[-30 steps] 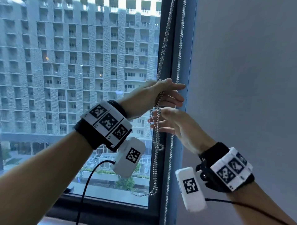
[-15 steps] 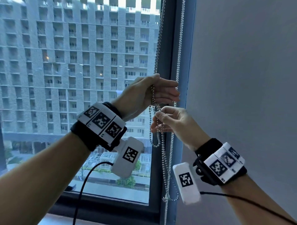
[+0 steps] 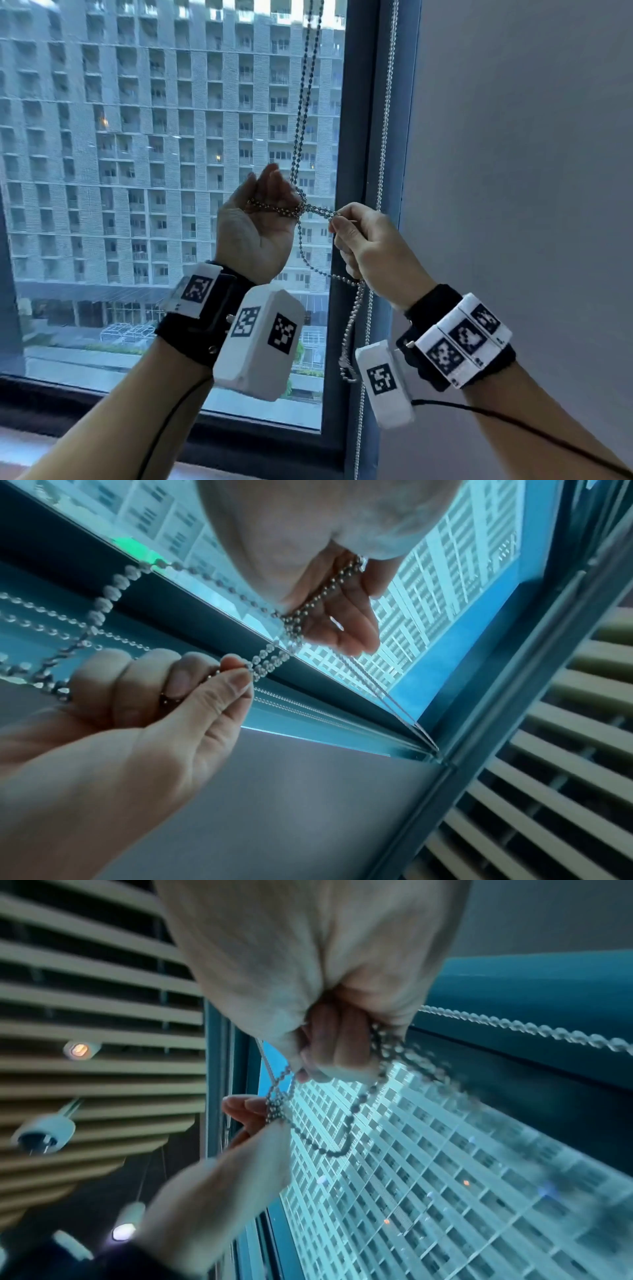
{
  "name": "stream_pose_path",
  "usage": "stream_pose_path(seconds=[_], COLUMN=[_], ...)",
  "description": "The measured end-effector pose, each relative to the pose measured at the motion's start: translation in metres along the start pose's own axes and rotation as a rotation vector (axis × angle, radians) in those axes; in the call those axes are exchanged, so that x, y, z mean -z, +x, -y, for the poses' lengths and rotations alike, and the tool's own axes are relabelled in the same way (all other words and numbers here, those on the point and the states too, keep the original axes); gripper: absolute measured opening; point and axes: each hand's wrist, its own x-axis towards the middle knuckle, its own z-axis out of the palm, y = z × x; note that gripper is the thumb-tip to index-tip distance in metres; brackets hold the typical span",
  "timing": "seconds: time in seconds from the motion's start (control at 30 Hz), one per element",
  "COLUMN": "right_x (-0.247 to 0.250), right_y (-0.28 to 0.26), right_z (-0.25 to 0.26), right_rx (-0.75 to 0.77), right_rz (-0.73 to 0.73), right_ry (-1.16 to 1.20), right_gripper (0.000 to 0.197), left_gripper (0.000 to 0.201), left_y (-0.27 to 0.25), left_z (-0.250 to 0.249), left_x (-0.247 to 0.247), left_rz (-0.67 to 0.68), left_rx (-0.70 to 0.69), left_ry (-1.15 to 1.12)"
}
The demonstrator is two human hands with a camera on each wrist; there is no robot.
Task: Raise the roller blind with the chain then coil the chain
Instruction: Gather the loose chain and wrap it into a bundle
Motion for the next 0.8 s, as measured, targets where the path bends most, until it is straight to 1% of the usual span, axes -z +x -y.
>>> stream_pose_path(seconds=[0.07, 0.13, 0.2, 0.27, 0.37, 0.43, 0.5, 0.57, 0.63, 0.7, 0.8], right_x=[-0.001, 0.000, 0.002, 0.003, -0.001, -0.008, -0.016, -0.022, -0.023, -0.021, -0.019], right_y=[0.000, -0.001, -0.001, 0.000, -0.002, -0.006, -0.013, -0.019, -0.020, -0.018, -0.015], right_z=[0.001, 0.001, 0.000, -0.004, -0.014, -0.022, -0.032, -0.039, -0.045, -0.049, -0.057], right_rx=[0.023, 0.037, 0.027, -0.008, -0.050, -0.064, -0.128, -0.211, -0.252, -0.238, -0.234], right_rz=[-0.003, -0.006, 0.011, 0.041, 0.103, 0.185, 0.274, 0.329, 0.345, 0.343, 0.376], right_ry=[-0.123, -0.168, -0.146, -0.106, -0.020, -0.007, -0.035, -0.060, -0.079, -0.133, -0.250], right_gripper=[0.022, 0.022, 0.022, 0.021, 0.019, 0.022, 0.023, 0.026, 0.025, 0.022, 0.018], left_gripper=[0.031, 0.030, 0.029, 0.027, 0.023, 0.023, 0.022, 0.019, 0.017, 0.019, 0.020], left_y=[-0.001, -0.006, -0.010, -0.010, -0.005, -0.003, -0.002, -0.005, -0.009, -0.010, -0.009], left_z=[-0.001, -0.002, -0.002, -0.004, -0.006, -0.005, 0.000, 0.005, 0.010, 0.013, 0.013], left_x=[0.002, 0.006, 0.011, 0.014, 0.016, 0.018, 0.022, 0.026, 0.031, 0.037, 0.042], left_rz=[-0.059, -0.113, -0.160, -0.164, -0.114, -0.062, -0.020, 0.007, 0.025, 0.049, 0.143], left_rx=[-0.060, -0.074, -0.029, 0.016, 0.096, 0.136, 0.170, 0.205, 0.184, 0.139, 0.181], left_ry=[0.130, 0.315, 0.416, 0.551, 0.803, 0.899, 1.008, 1.129, 1.261, 1.368, 1.454])
